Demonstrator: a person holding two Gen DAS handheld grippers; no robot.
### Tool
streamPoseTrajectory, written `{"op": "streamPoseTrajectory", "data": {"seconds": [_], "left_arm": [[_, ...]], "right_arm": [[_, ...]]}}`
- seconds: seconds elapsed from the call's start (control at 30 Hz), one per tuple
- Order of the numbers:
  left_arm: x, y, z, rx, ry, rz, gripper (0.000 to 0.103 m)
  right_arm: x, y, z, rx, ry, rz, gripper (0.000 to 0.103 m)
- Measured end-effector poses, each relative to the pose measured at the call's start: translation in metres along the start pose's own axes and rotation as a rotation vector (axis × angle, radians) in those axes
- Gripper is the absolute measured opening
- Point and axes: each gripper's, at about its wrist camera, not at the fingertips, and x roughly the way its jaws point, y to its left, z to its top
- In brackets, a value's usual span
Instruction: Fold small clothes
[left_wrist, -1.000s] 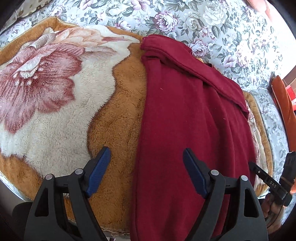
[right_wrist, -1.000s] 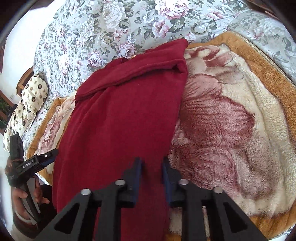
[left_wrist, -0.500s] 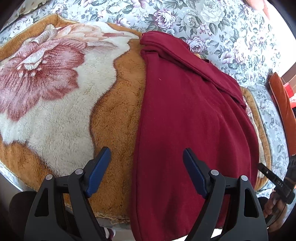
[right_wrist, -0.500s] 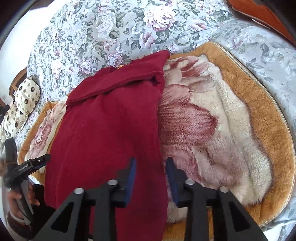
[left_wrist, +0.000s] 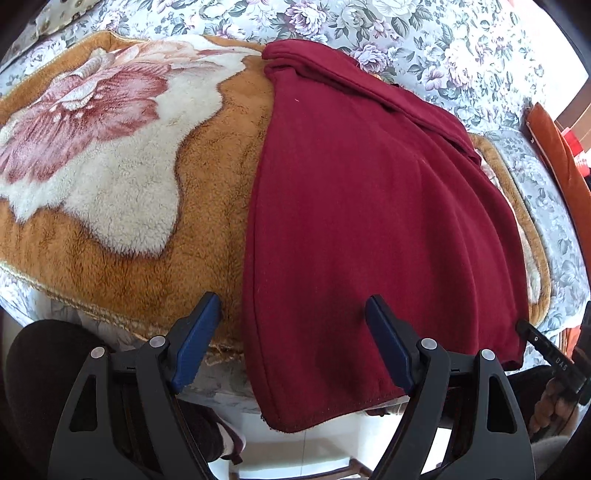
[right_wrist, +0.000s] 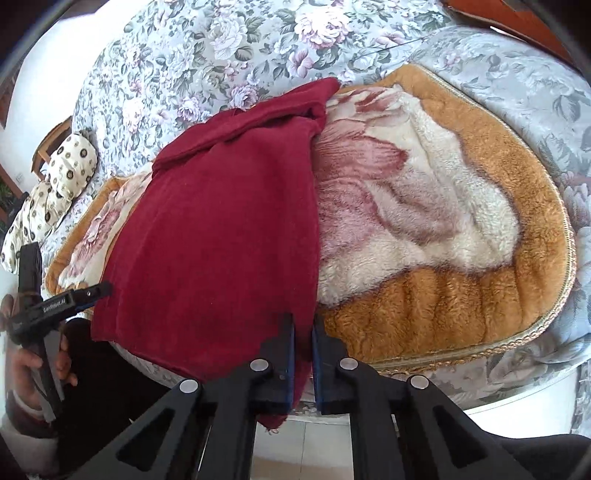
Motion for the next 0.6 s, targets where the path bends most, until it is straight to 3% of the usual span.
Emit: {"op": "streamPoseTrajectory", "data": {"seconds": [0.1, 0.17, 0.2, 0.23, 0.6], "left_arm": [[0.001, -0.002, -0.003, 0.008, -0.015, 0.018, 0.081], [0.001, -0.005, -0.003, 0.022, -0.011, 0.033, 0.081], [0.001, -0.005, -0.003, 0.024, -0.012, 0.038, 0.081], [0.002, -0.005, -0.003, 0.025, -0.013, 0.042, 0.081], [0.007, -0.011, -0.003, 0.043, -0.002, 0.068, 0.083]], "right_arm": [[0.004, -0.007, -0.003, 0.081, -0.014, 0.074, 0.009], [0.006, -0.007, -0.005, 0.099, -0.018, 0.096, 0.020], [0.007, -0.005, -0.004, 0.095, -0.012, 0.102, 0.033], [0.008, -0.002, -0.004, 0.089, -0.002, 0.110, 0.036], [0.011, 0.007, -0.009, 0.043, 0.042, 0.102, 0.037]]}}
